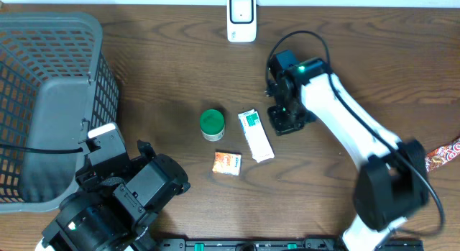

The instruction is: Scan the item barcode

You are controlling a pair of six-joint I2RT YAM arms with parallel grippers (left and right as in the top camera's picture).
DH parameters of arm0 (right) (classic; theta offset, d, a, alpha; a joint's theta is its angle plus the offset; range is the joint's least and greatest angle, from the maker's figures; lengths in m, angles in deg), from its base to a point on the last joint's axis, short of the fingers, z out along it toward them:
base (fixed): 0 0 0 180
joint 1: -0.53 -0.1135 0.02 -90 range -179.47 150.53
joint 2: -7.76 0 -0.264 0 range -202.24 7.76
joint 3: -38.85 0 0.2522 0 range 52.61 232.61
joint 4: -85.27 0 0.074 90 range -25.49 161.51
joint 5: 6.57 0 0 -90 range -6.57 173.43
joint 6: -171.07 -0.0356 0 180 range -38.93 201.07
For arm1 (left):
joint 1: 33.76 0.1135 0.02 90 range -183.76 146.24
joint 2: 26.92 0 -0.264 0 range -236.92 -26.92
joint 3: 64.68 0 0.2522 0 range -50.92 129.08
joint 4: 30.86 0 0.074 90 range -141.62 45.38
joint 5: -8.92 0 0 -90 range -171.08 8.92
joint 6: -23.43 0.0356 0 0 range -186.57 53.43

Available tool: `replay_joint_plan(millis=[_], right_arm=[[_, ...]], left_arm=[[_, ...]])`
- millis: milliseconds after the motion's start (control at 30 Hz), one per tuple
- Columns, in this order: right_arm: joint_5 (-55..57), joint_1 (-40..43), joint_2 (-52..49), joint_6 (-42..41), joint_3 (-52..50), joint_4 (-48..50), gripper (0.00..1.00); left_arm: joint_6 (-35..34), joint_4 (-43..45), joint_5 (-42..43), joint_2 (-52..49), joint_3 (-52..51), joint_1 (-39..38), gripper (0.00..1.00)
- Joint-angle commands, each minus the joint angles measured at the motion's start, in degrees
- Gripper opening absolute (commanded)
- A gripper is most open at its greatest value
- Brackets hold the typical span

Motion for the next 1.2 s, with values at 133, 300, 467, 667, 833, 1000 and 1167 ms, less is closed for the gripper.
replay_joint_plan(millis=[133, 300, 467, 667, 833, 1000, 1167], right_arm=[[11.39, -7.96, 2.75, -12.7, -1.84, 0.57, 0.84], [-8.41, -6.91, 2.49, -6.34, -8.79, 12.55, 0.99], [-10.36, -5.9, 2.49, -8.63, -15.67, 20.37, 0.99], [2.45, -10.8, 2.47, -15.43, -17.33, 21.99, 0.99], [6.16, -13.66, 0.7, -17.88, -17.53, 24.59, 0.99], [9.97, -13.88, -4.83, -22.27, -17.53, 26.56, 0.99], [10.03, -13.7, -8.68, -22.4, -17.53, 28.48, 0.99]], left_arm=[[-0.7, -0.31, -0.52, 0.0, -0.13, -0.02, 0.85], [-0.68, -0.31, -0.52, 0.0, -0.13, -0.02, 0.85], [-0.68, -0.31, -0.52, 0.0, -0.13, -0.02, 0.85], [-0.68, -0.31, -0.52, 0.0, -0.13, -0.02, 0.85], [-0.68, -0.31, -0.52, 0.0, -0.13, -0.02, 0.85], [-0.7, -0.31, -0.52, 0.0, -0.11, -0.02, 0.85], [-0.7, -0.31, -0.52, 0.0, -0.13, -0.02, 0.85]])
